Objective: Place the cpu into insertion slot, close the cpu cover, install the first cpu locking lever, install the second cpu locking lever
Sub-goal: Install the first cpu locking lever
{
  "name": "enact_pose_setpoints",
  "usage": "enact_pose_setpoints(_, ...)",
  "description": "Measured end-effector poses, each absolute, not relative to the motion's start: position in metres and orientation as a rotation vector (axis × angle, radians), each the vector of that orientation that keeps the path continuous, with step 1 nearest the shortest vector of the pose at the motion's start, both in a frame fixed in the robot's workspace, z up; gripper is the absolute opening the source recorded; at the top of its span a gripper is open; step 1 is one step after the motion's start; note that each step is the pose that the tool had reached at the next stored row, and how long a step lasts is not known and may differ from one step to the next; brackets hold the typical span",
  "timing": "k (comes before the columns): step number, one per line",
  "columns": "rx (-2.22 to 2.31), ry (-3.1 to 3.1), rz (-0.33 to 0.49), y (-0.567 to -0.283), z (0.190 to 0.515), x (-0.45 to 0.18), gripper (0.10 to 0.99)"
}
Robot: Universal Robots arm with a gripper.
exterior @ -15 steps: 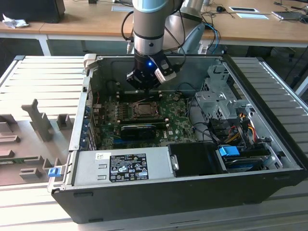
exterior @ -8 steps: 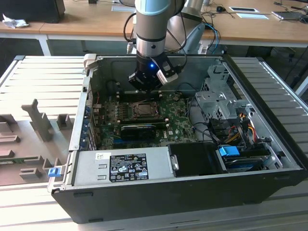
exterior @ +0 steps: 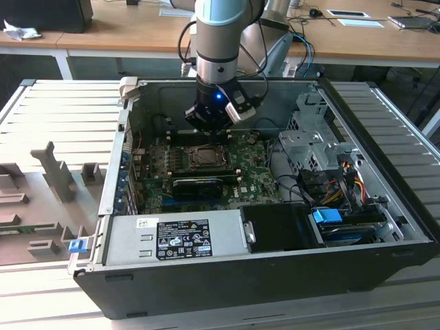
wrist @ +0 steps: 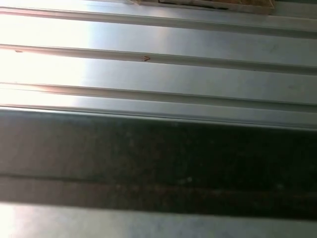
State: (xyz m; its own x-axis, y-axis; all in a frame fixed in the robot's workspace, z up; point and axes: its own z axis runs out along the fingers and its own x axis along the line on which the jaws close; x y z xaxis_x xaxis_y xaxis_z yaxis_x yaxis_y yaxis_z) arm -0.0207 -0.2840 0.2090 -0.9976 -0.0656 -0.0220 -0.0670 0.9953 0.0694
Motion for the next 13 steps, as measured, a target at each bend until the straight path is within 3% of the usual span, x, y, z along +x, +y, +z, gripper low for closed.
enact_pose_setpoints(13,-0.104,3.119,0.107,-0.284,0.203,-0.0197,0.106)
